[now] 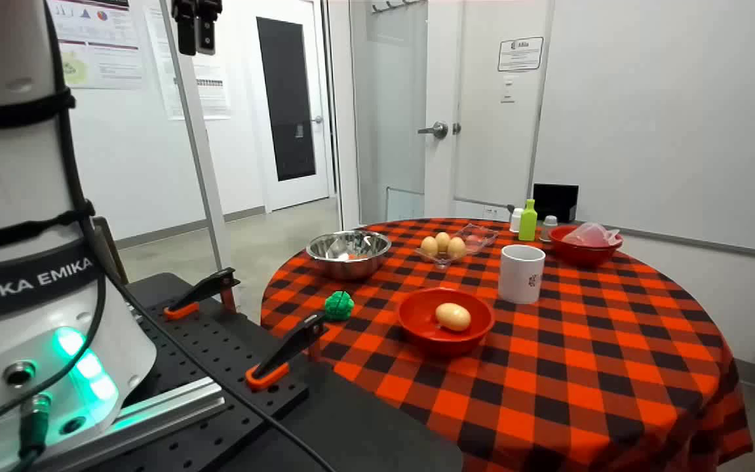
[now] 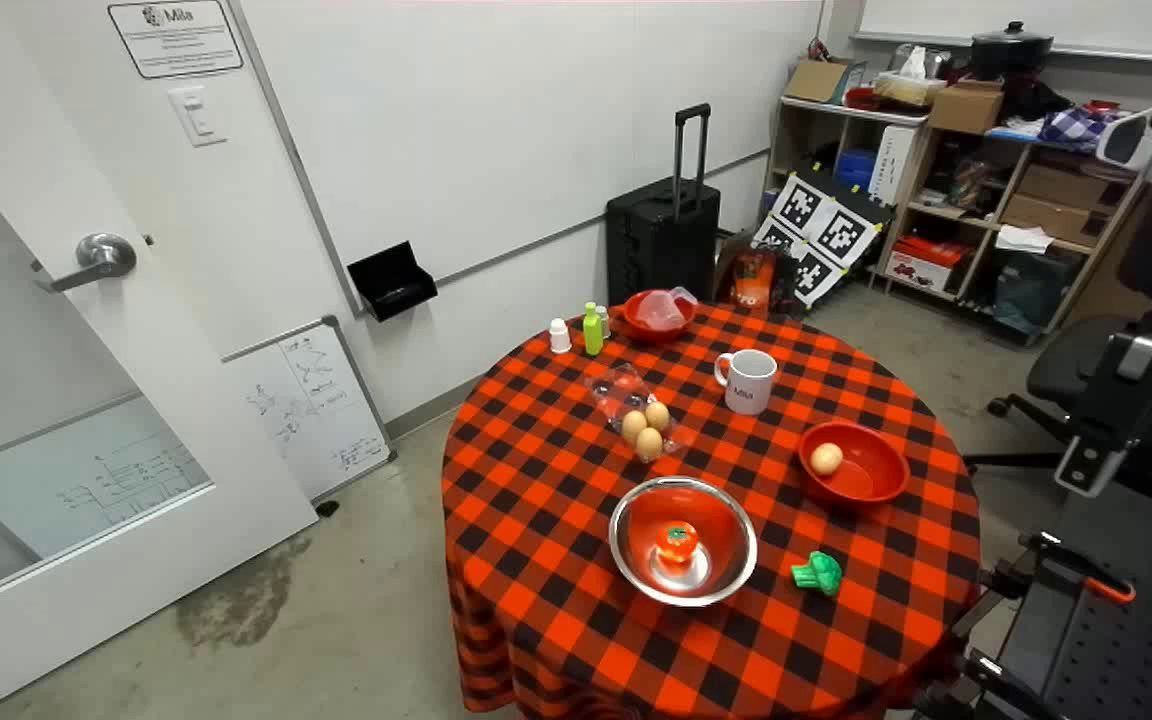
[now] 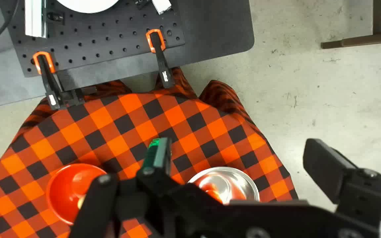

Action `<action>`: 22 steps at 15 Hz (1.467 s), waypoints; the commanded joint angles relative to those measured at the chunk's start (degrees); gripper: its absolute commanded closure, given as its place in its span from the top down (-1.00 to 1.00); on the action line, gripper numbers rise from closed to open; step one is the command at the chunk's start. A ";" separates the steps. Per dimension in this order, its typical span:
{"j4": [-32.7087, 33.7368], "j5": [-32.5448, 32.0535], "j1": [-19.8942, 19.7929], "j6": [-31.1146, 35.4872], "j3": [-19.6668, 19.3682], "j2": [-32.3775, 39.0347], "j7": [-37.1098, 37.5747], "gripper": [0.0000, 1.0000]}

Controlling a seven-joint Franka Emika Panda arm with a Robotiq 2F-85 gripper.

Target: Pick up the plastic vegetable and put it in the silver bowl

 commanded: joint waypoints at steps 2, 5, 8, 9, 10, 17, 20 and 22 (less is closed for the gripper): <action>0.41 -0.09 -0.78 -0.50 0.51 1.74 -2.31 1.00; 1.09 -2.68 -0.53 -1.68 -0.12 8.65 -7.79 1.00; 1.20 -6.68 -1.16 1.11 -0.30 17.76 -12.59 1.00; 1.70 -8.68 -1.41 1.90 -0.34 21.21 -13.92 1.00; 2.21 -10.99 -1.64 2.85 -0.36 24.72 -15.07 1.00; 5.68 -24.45 -2.42 17.62 -2.04 44.64 -20.03 1.00; 7.50 -25.50 -2.72 25.46 -3.86 51.52 -22.95 1.00; 8.50 -23.76 -3.12 30.70 -5.23 55.94 -27.31 1.00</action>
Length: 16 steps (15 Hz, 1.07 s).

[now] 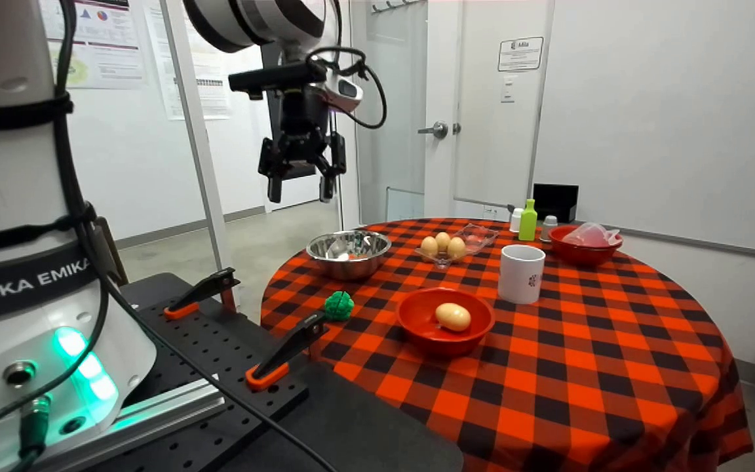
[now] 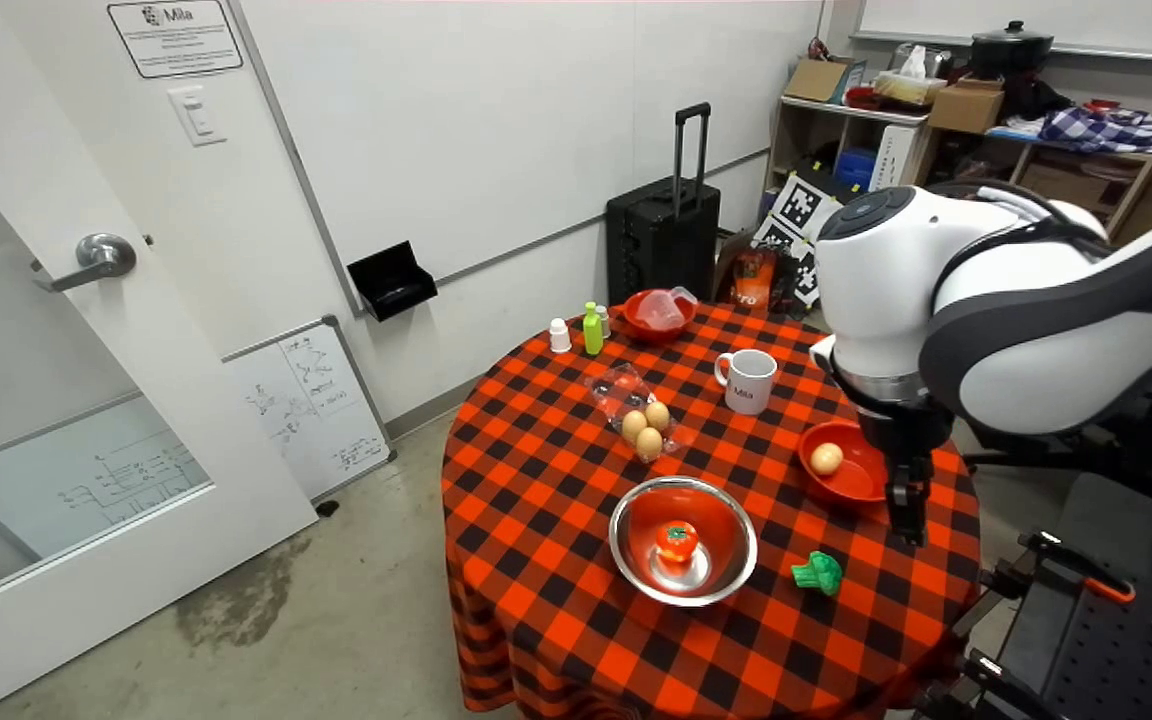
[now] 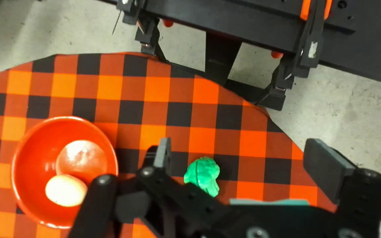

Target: Pick up the plastic vegetable and put it in the silver bowl

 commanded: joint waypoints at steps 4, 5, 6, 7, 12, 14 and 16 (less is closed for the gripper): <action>6.84 -0.03 -1.42 8.92 -2.70 16.93 -14.48 1.00; 8.02 -0.76 -1.56 8.72 -2.46 19.45 -17.20 1.00; 9.23 -1.30 -1.74 8.45 -2.23 21.77 -19.55 1.00; 10.34 -1.69 -1.91 8.19 -2.06 23.65 -21.68 1.00; 15.20 -4.18 -2.37 7.98 -1.55 31.45 -28.52 1.00; 16.73 -5.11 -2.57 8.00 -1.40 33.87 -30.03 1.00; 17.67 -5.64 -2.91 8.88 -1.19 35.67 -31.09 1.00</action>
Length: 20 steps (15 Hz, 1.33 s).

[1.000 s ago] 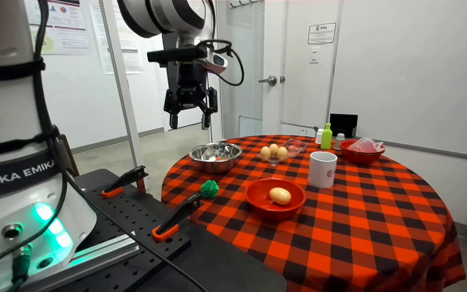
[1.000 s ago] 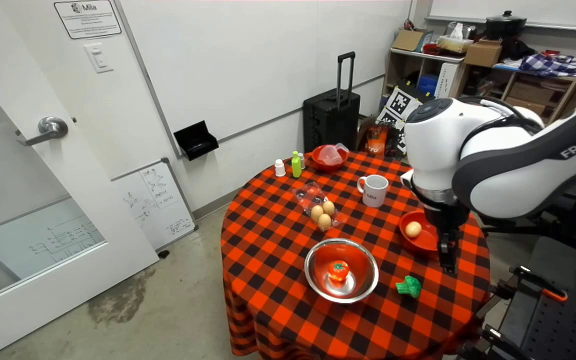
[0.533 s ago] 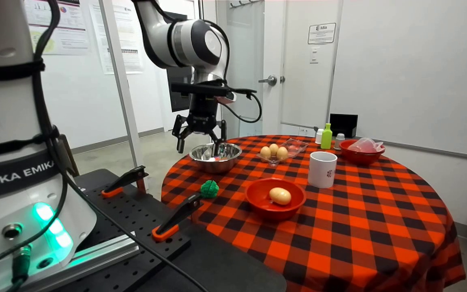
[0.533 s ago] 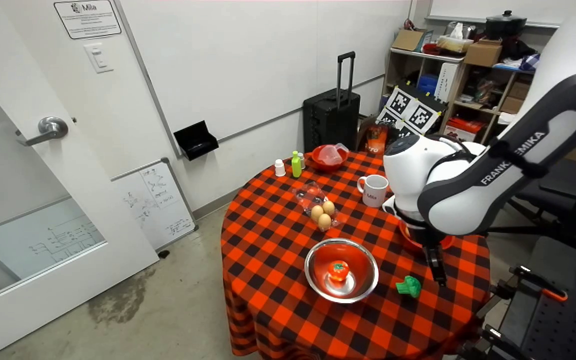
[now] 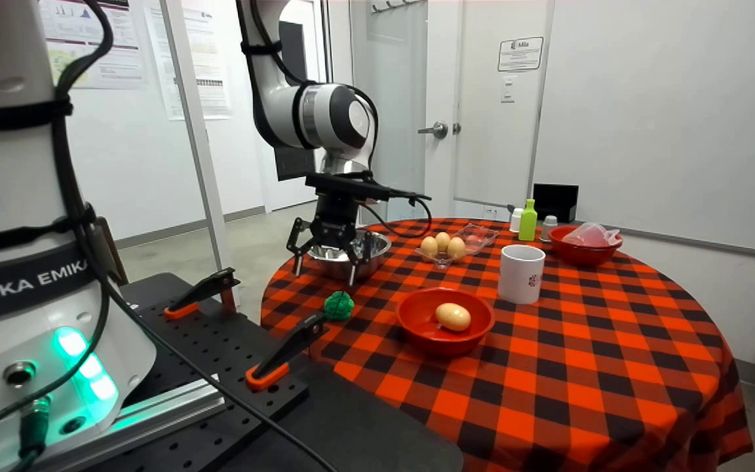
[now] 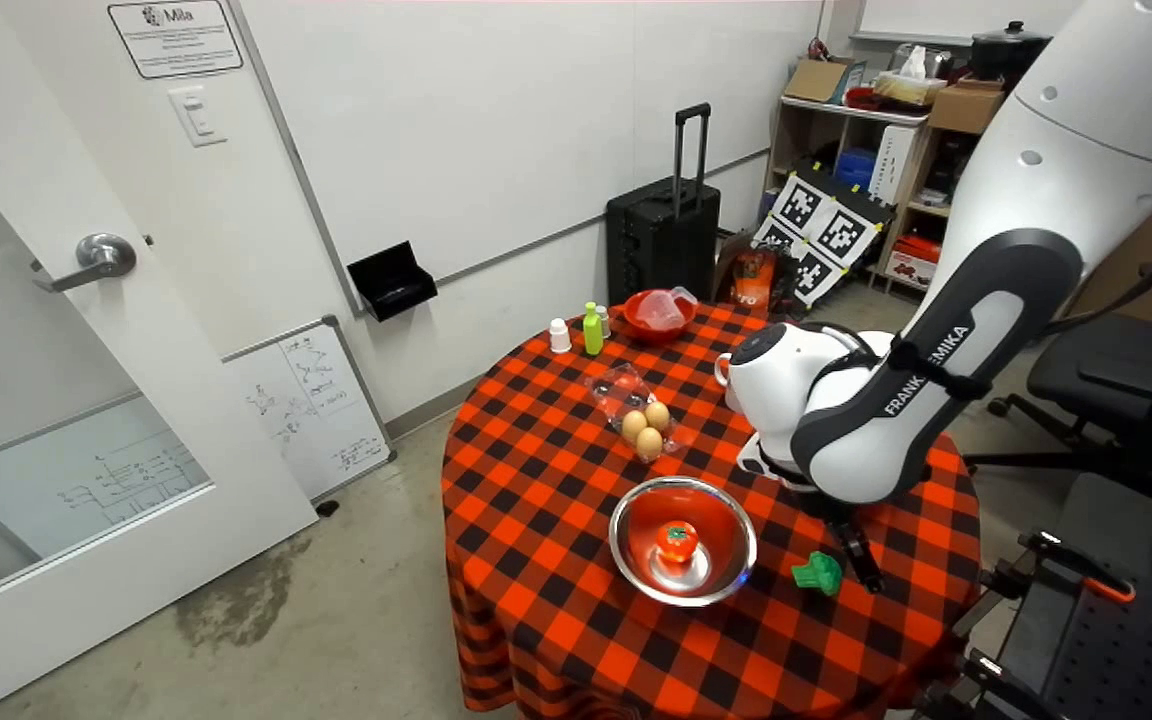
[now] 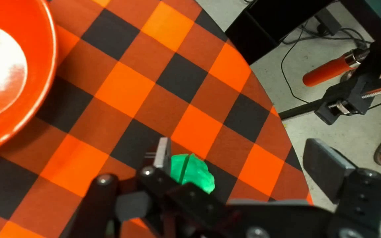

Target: Pick up the plastic vegetable and put it in the silver bowl

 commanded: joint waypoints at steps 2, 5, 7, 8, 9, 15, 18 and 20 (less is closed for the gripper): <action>2.80 -1.63 -1.80 2.29 1.35 4.58 -2.97 1.00; 1.28 -0.83 -2.97 7.30 2.23 5.65 -3.53 1.00; 0.23 -0.97 -3.52 10.72 2.56 6.21 -3.20 1.00; -0.05 -1.16 -3.62 11.86 2.57 6.56 -2.99 1.00; -0.25 -1.40 -3.62 12.61 2.52 6.86 -2.87 1.00; -0.90 -1.64 -3.78 15.19 2.49 8.00 -2.67 1.00; -1.14 -1.70 -3.74 15.80 2.29 7.80 -2.23 1.00; -1.10 -2.11 -3.33 16.04 1.92 7.55 -1.79 1.00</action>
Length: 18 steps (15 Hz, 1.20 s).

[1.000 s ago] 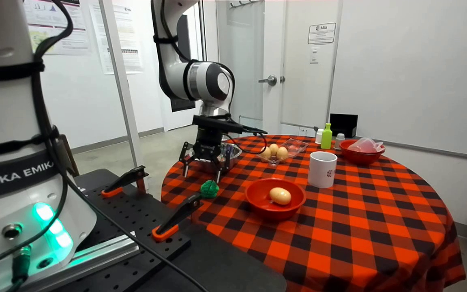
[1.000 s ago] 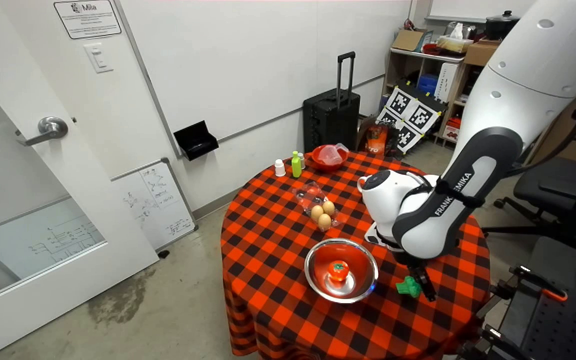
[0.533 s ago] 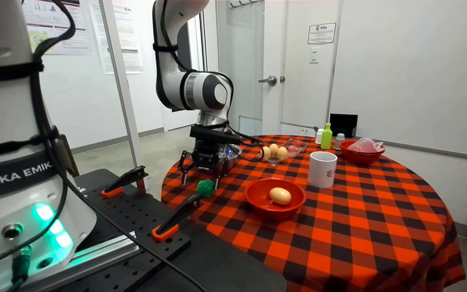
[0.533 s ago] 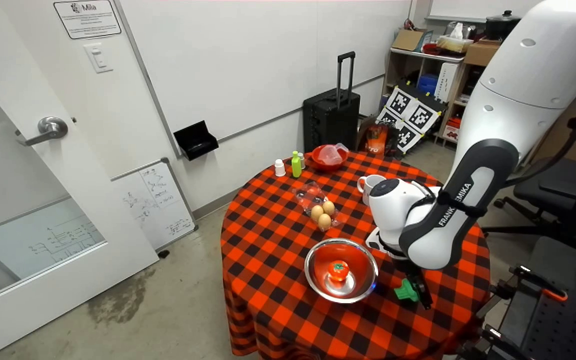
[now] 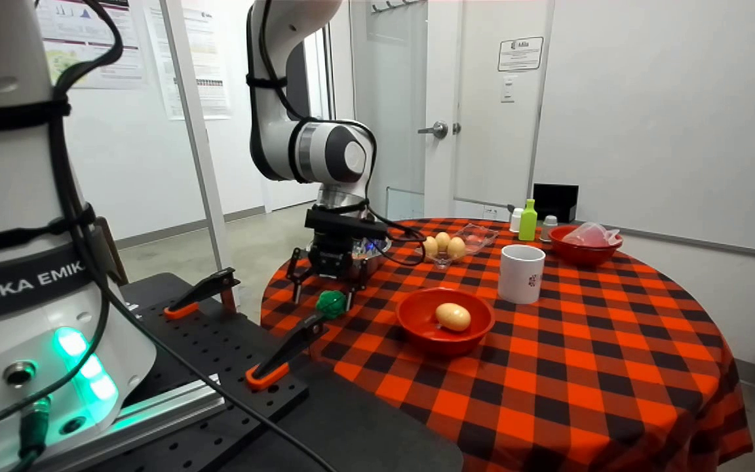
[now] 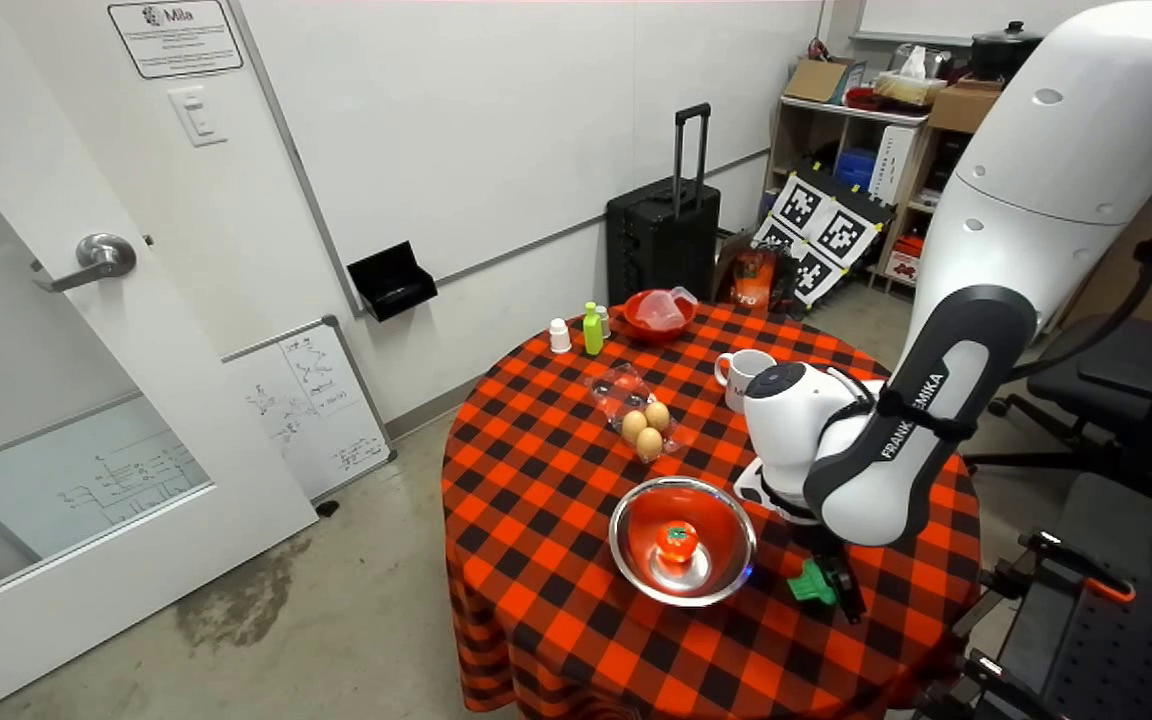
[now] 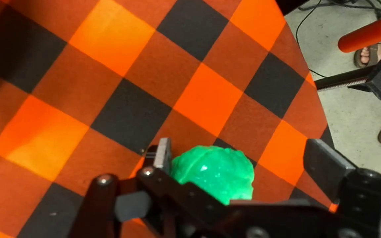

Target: Pick up the plastic vegetable and put it in the silver bowl

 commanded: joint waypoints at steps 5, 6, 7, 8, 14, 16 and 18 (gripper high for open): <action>0.69 -2.66 0.82 1.02 -0.44 0.08 1.17 1.00; 0.99 -2.95 1.07 0.81 -0.57 0.19 1.34 1.00; 1.14 -3.15 1.17 0.77 -0.61 0.26 1.38 1.00; 1.39 -3.48 1.31 0.63 -0.71 0.37 1.44 1.00; 2.43 -4.75 1.65 0.36 -0.65 1.45 1.21 0.91; 2.76 -4.60 1.43 0.63 -0.40 2.15 0.84 0.42; 3.32 -4.40 1.12 0.75 -0.21 2.98 0.48 0.22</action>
